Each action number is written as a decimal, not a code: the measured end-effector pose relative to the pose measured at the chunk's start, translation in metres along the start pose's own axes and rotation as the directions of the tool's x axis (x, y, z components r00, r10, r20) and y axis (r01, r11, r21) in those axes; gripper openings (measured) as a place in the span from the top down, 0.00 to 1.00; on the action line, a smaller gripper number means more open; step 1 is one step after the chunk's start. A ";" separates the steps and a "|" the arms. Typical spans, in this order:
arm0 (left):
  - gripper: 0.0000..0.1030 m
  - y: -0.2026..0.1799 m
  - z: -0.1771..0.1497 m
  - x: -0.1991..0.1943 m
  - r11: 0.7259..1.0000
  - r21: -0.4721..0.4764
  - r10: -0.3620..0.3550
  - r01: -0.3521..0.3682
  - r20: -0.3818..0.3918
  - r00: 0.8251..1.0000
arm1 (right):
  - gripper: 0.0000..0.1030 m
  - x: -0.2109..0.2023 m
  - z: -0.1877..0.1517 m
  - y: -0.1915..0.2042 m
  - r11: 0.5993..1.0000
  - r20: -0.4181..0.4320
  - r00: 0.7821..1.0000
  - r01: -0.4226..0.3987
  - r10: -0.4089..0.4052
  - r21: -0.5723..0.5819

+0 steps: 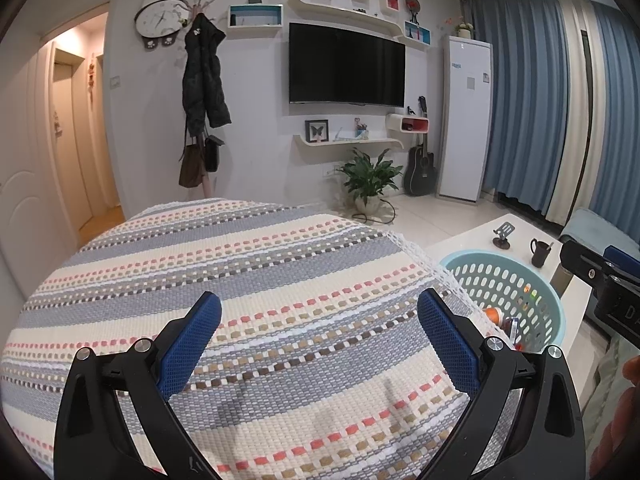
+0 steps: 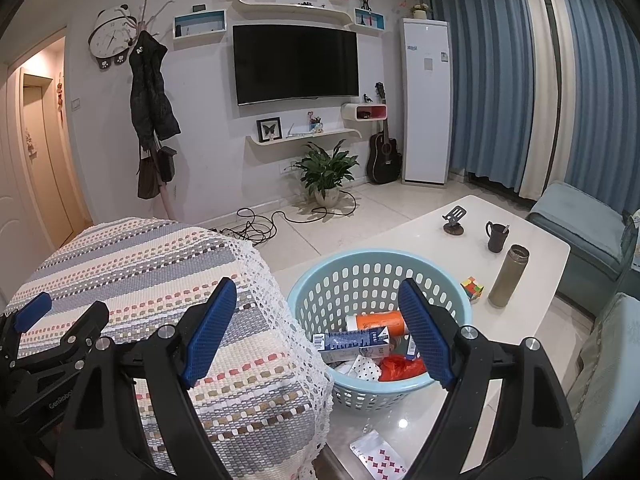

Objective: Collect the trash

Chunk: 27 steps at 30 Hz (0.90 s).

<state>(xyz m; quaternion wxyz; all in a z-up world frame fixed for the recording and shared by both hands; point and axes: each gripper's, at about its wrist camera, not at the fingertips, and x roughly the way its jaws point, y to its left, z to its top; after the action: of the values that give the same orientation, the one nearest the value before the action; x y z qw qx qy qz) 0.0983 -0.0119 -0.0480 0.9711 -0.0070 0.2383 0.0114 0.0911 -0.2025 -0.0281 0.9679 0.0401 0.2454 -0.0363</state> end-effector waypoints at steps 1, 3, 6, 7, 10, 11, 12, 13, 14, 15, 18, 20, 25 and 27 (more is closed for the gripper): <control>0.07 0.000 0.000 0.000 1.000 0.000 0.000 0.000 -0.001 1.000 | 0.24 0.001 -0.001 0.000 1.000 -0.003 1.000 -0.001 0.001 0.000; 0.07 0.000 -0.001 0.000 1.000 0.001 0.001 -0.001 0.000 1.000 | 0.24 0.002 -0.001 0.000 1.000 -0.006 1.000 -0.002 0.002 0.001; 0.07 0.000 0.000 0.001 1.000 0.000 -0.002 0.002 -0.001 1.000 | 0.24 0.003 -0.002 0.000 1.000 -0.009 1.000 -0.011 0.011 -0.002; 0.07 0.000 -0.001 0.001 1.000 -0.001 -0.003 0.003 -0.002 1.000 | 0.24 0.003 -0.003 0.001 1.000 -0.007 1.000 -0.013 0.013 -0.004; 0.07 0.001 -0.002 0.001 1.000 -0.002 -0.003 0.003 -0.001 1.000 | 0.21 0.002 -0.004 0.004 1.000 -0.002 1.000 -0.009 0.009 -0.012; 0.07 0.001 -0.001 0.001 1.000 -0.001 -0.003 0.003 -0.002 1.000 | 0.21 0.002 -0.003 0.003 1.000 -0.003 1.000 -0.010 0.010 -0.012; 0.07 0.001 -0.002 0.001 1.000 -0.003 -0.003 0.003 -0.002 1.000 | 0.21 0.002 -0.003 0.003 1.000 -0.003 1.000 -0.010 0.010 -0.011; 0.07 0.002 -0.001 0.001 1.000 -0.005 -0.006 0.006 -0.003 1.000 | 0.20 0.002 -0.003 0.004 1.000 -0.003 1.000 -0.008 0.008 -0.010; 0.07 0.002 -0.001 0.002 1.000 -0.008 -0.011 0.011 -0.005 1.000 | 0.20 0.002 -0.003 0.003 1.000 -0.005 1.000 -0.008 0.008 -0.008; 0.07 0.002 -0.001 0.001 1.000 -0.013 -0.018 0.018 -0.007 1.000 | 0.19 0.003 -0.004 0.003 1.000 -0.006 1.000 -0.008 0.008 -0.006; 0.07 0.005 -0.001 0.001 0.999 -0.026 -0.026 0.025 -0.012 1.000 | 0.18 0.003 -0.004 0.002 1.000 -0.010 1.000 -0.008 0.008 0.002; 0.07 0.005 -0.001 0.001 0.999 -0.029 -0.028 0.028 -0.013 1.000 | 0.18 0.003 -0.004 0.002 1.000 -0.011 1.000 -0.006 0.006 0.001; 0.07 0.003 -0.001 -0.001 0.999 -0.023 -0.026 0.026 -0.006 1.000 | 0.18 0.004 -0.006 0.003 1.000 -0.019 1.000 -0.018 0.018 0.007; 0.07 0.002 -0.001 -0.001 0.999 -0.023 -0.026 0.026 -0.008 1.000 | 0.18 0.005 -0.006 0.004 1.000 -0.020 1.000 -0.017 0.017 0.002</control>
<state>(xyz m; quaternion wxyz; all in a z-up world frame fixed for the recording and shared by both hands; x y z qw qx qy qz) 0.0975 -0.0096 -0.0483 0.9701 -0.0213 0.2418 0.0014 0.0928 -0.1981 -0.0349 0.9656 0.0436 0.2547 -0.0278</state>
